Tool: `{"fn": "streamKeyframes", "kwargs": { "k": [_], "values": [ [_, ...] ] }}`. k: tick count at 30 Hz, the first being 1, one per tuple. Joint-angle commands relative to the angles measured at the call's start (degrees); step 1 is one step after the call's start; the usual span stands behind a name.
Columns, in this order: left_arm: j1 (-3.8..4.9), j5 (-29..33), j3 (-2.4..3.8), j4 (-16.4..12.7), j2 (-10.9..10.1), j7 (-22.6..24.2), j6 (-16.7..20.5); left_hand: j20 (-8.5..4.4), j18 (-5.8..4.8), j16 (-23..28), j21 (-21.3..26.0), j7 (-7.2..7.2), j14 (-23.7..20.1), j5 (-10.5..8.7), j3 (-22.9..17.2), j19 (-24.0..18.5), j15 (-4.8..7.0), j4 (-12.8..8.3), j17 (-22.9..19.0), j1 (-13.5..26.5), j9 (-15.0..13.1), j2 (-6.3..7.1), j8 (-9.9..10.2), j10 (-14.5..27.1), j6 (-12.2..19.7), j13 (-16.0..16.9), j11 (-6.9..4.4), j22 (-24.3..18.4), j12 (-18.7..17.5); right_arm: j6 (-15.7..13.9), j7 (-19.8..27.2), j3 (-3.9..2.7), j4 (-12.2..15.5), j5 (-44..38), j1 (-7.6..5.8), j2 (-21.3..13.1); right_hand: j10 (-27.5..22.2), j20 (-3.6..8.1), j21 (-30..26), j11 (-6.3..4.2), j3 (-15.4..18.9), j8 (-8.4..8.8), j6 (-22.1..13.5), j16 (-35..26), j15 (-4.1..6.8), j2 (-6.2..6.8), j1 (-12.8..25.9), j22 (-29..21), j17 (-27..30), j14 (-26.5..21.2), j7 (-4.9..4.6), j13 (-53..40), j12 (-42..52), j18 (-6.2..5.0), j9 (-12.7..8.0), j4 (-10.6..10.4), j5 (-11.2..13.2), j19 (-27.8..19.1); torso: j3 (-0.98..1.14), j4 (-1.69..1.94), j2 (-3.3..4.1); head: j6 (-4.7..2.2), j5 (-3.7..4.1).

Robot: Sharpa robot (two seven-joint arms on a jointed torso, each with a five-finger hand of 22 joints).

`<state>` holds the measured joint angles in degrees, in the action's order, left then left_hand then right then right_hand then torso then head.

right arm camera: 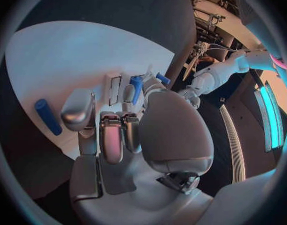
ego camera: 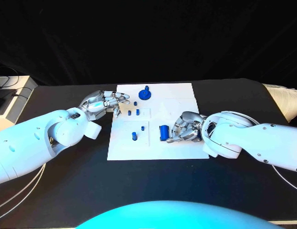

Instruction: Assemble the parts on the task board

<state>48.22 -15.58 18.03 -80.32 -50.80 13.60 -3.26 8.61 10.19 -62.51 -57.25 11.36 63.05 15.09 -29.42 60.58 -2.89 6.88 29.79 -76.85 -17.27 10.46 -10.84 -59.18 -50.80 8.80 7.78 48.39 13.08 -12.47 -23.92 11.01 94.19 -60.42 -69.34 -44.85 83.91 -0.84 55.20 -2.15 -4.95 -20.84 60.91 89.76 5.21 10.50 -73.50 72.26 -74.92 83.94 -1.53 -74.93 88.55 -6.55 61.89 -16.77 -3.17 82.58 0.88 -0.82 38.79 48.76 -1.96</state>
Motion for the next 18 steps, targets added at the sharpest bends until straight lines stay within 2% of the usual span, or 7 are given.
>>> {"fn": "streamKeyframes", "kwargs": {
  "k": [1,5,8,10,13,16,18],
  "values": [
    [-0.07,0.29,0.03,-0.05,0.1,0.24,-1.06,-0.1,-0.61,-0.35,-0.13,-0.1,0.1,0.06,-0.11,-0.38,-0.19,0.34,0.06,-0.09,0.08,-0.49,-0.37,0.1,0.36,0.08,-0.33,-0.01,0.35,-2.34,1.58,-0.05,0.6,0.01,0.06,-0.7,5.26,-0.11,-0.37,0.0,0.45,-0.2,0.3,0.24,0.19,0.05,0.53,0.01,-15.08,6.06,-0.2,-13.94,0.07,0.78,0.07,-0.02,0.17,0.19,0.01,-0.04,0.0,-0.1,0.01],
    [-0.13,0.29,0.03,-0.06,0.12,0.28,-1.06,-0.11,-0.59,-0.35,-0.04,-0.06,0.09,0.05,-0.08,-0.45,-0.2,0.38,0.07,-0.06,0.09,-0.46,-0.37,0.15,0.41,0.08,-0.3,-0.11,0.36,-2.8,2.36,-0.32,1.79,0.27,-0.1,-2.52,5.21,-0.12,-0.53,-0.01,0.6,-0.22,0.25,0.24,0.18,-0.25,0.49,-0.05,-15.08,6.06,-0.19,-13.88,-0.01,0.75,0.09,-0.01,0.01,0.16,0.02,-0.04,-0.04,-0.09,0.07],
    [-0.2,0.28,0.03,-0.11,0.08,0.47,-0.95,-0.11,-0.59,-0.35,-0.04,-0.06,0.09,0.05,-0.08,-0.45,-0.2,0.38,0.07,-0.06,0.09,-0.46,-0.37,0.15,0.41,0.08,-0.3,-0.11,0.36,-3.08,3.41,-0.55,2.61,1.13,-0.52,-4.33,5.15,-0.17,-0.54,0.12,0.73,0.25,-0.55,0.24,0.1,-1.5,0.49,0.04,-15.08,6.06,-0.38,-13.8,-0.11,0.76,-0.14,-0.02,-0.62,0.18,0.0,-0.12,-0.06,-0.32,0.26],
    [-0.24,0.28,0.03,-0.21,0.05,0.79,-0.8,-0.11,-0.58,-0.34,0.0,-0.06,0.08,0.05,-0.08,-0.49,-0.21,0.4,0.07,-0.07,0.09,-0.48,-0.38,0.16,0.42,0.08,-0.3,-0.17,0.36,-3.29,3.97,-0.68,2.92,1.61,-0.96,-5.84,5.08,-0.29,-0.63,0.4,0.51,1.17,-1.6,0.24,-0.09,-2.65,0.67,0.09,-15.08,6.06,-0.74,-13.71,-0.22,0.78,-0.65,0.04,-1.42,0.2,-0.01,-0.17,-0.08,-0.59,0.44],
    [-0.28,0.28,0.04,-0.33,0.02,1.22,-0.67,-0.11,-0.58,-0.34,0.0,-0.06,0.08,0.05,-0.08,-0.49,-0.21,0.4,0.07,-0.07,0.09,-0.48,-0.38,0.16,0.42,0.08,-0.3,-0.17,0.36,-2.74,4.07,-0.78,2.84,1.91,-1.36,-7.58,5.08,-0.81,-0.73,1.36,0.2,4.21,-3.78,0.24,-0.85,-3.68,0.96,0.24,-15.08,6.06,-1.92,-13.73,-0.21,0.84,-2.66,0.06,-3.17,0.25,-0.01,-0.14,-0.11,-0.9,0.59],
    [-0.3,0.28,0.04,-0.42,-0.05,1.57,-0.57,-0.11,-0.56,-0.33,0.1,-0.08,0.07,0.06,-0.1,-0.58,-0.2,0.41,0.07,-0.11,0.09,-0.51,-0.41,0.11,0.41,0.1,-0.31,-0.28,0.41,-0.82,3.38,-0.83,2.19,1.98,-1.65,-9.16,5.1,-1.45,-0.94,2.32,-0.84,7.88,-4.84,0.24,-1.61,-4.84,1.16,0.36,-15.08,6.06,-2.98,-13.77,-0.16,0.84,-5.72,0.12,-7.12,0.26,0.01,-0.08,-0.07,-0.99,0.74],
    [-0.32,0.29,0.04,-0.46,-0.11,1.74,-0.51,-0.12,-0.54,-0.3,0.16,-0.14,0.02,0.05,-0.09,-0.63,-0.14,0.44,0.07,-0.18,0.09,-0.56,-0.5,-0.44,0.37,0.24,-0.44,-0.32,0.78,1.2,2.36,-0.84,1.42,1.95,-1.84,-10.13,5.1,-1.68,-1.03,2.57,-1.36,9.24,-4.86,0.24,-1.88,-5.25,1.21,0.42,-15.08,6.06,-3.33,-13.78,-0.16,0.81,-7.06,0.15,-7.39,0.26,0.0,-0.14,-0.12,-1.12,0.86]
  ]
}}
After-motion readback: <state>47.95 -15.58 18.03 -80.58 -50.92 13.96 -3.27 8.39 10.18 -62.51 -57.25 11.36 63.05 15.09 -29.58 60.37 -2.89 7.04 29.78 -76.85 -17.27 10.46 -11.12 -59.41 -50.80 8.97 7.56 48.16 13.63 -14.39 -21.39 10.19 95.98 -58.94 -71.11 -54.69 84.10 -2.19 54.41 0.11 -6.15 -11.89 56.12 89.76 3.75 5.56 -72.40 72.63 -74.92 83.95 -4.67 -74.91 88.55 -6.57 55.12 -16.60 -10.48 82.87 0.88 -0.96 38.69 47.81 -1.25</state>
